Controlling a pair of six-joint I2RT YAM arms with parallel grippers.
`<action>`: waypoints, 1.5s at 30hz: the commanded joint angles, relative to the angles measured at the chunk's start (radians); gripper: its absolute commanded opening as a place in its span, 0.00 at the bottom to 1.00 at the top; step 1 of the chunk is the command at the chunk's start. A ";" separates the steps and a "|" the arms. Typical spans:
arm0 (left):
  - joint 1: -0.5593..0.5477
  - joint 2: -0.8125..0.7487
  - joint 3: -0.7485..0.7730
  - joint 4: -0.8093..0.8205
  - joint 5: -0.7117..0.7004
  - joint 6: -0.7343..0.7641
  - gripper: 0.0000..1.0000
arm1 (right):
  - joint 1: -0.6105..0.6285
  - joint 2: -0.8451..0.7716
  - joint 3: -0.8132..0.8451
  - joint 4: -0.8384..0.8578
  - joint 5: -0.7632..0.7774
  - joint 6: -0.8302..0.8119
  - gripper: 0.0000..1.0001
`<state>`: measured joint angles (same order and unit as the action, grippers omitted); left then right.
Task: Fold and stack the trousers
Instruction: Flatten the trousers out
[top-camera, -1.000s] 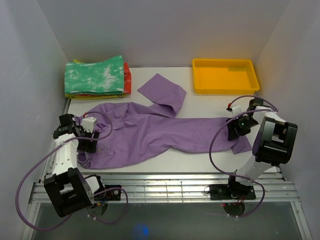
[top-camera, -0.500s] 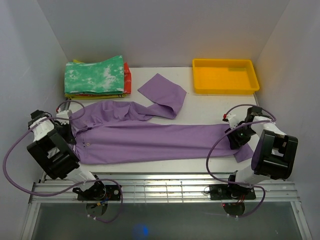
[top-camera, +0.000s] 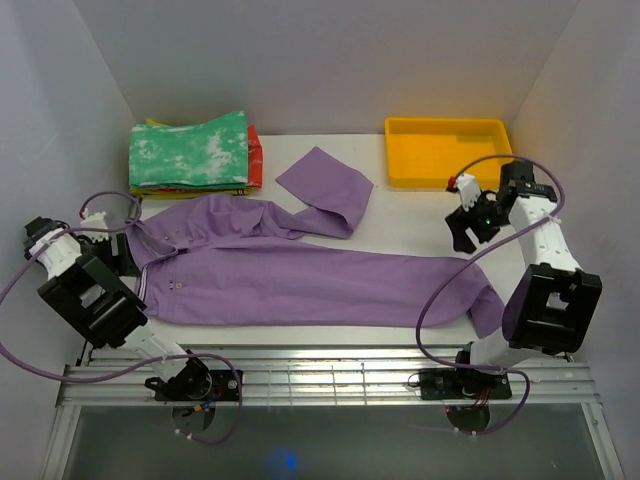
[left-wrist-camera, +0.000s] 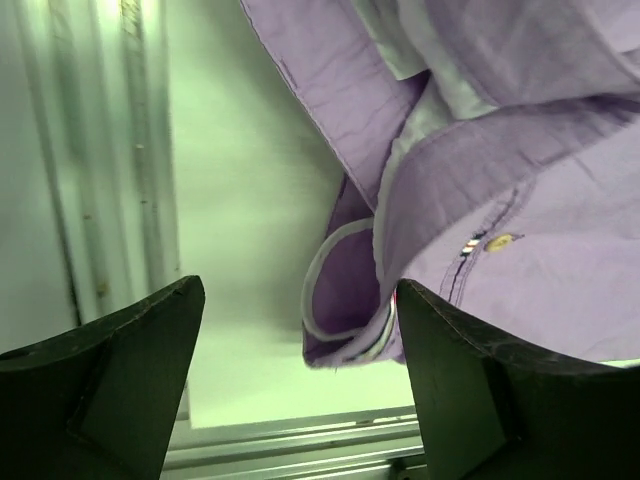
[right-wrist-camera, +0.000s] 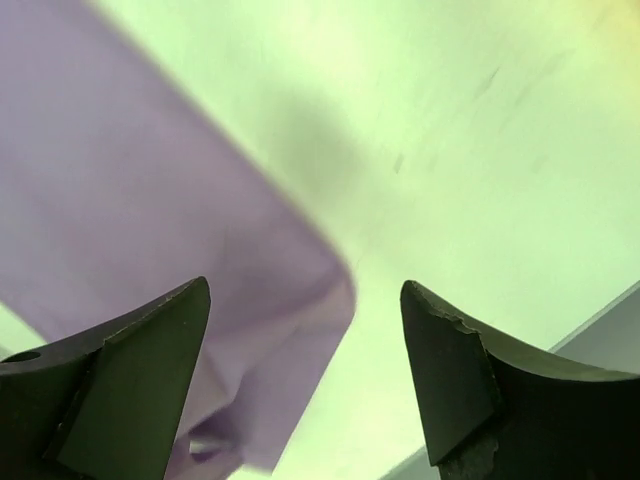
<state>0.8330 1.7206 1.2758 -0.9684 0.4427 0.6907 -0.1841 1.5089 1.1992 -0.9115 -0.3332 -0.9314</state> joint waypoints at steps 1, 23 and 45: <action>0.002 -0.206 -0.006 0.007 0.097 0.062 0.89 | 0.139 0.049 0.155 0.130 -0.139 0.214 0.82; -0.245 -0.378 -0.300 0.094 0.151 -0.152 0.96 | 0.805 1.037 0.974 0.894 0.255 0.747 0.86; -0.245 -0.293 -0.254 0.112 0.173 -0.204 0.90 | 0.629 0.604 0.852 0.425 0.163 0.703 0.08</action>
<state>0.5892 1.4483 1.0470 -0.8677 0.5690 0.4808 0.5297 2.3508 2.0529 -0.5041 -0.0898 -0.2874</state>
